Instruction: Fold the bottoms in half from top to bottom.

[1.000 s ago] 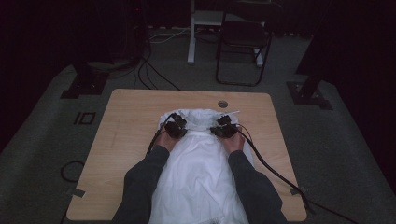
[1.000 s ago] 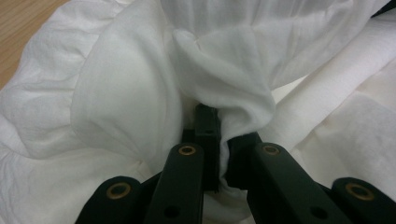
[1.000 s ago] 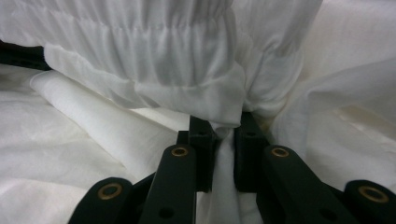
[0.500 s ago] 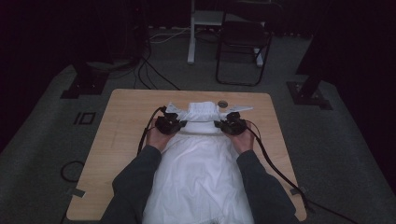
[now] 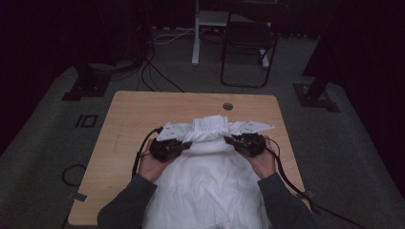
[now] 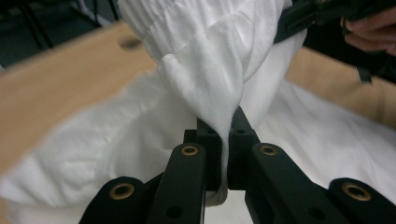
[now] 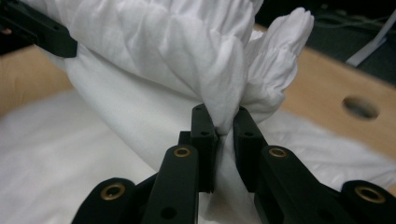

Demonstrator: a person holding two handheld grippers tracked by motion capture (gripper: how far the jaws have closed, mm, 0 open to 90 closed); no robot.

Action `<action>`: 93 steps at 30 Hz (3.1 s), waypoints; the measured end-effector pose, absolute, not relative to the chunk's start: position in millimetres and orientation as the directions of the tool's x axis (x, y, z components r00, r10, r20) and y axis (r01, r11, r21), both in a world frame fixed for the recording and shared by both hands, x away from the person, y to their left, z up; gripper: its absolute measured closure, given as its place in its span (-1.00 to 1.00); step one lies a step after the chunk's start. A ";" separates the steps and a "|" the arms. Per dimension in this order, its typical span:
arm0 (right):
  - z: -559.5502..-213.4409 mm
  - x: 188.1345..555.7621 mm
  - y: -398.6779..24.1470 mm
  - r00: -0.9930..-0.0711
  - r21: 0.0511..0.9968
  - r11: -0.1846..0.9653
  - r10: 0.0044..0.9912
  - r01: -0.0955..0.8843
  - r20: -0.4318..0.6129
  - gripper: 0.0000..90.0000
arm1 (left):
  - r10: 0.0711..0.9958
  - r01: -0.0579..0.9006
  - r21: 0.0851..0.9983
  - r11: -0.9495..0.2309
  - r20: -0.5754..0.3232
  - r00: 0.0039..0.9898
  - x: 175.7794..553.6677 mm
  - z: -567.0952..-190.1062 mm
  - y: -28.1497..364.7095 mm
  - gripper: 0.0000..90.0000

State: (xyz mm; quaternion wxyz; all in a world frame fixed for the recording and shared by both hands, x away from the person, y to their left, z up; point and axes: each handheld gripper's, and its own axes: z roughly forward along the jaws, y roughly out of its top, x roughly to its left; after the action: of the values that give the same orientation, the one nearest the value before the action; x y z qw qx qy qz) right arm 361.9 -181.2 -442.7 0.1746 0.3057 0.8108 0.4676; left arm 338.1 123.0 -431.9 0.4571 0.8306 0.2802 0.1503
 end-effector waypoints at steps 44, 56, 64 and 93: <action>-554.7 446.4 -145.4 -0.635 0.734 0.341 0.756 0.588 0.158 0.78 | 0.753 0.552 0.626 -0.550 0.087 0.652 421.9 -537.4 106.4 0.94; -510.1 425.4 -162.1 -0.660 0.815 0.291 0.738 0.501 0.142 0.84 | 0.742 0.463 0.769 -0.442 0.023 0.671 390.9 -479.9 112.0 0.96; -458.0 380.2 -186.5 -0.703 0.910 0.227 0.706 0.346 0.091 0.84 | 0.679 0.344 0.852 -0.395 0.019 0.733 350.8 -439.1 112.8 0.95; -506.5 387.0 -215.0 -0.625 0.815 0.253 0.763 0.521 0.163 0.84 | 0.757 0.564 0.756 -0.332 -0.143 0.637 391.1 -492.1 124.7 1.00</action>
State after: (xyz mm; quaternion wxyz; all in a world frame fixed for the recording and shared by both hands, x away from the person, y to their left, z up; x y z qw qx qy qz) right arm 387.0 -215.0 -506.5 0.1342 0.4117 0.7799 0.4520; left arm 391.1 124.7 -492.1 0.4081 0.8075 0.4091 0.1184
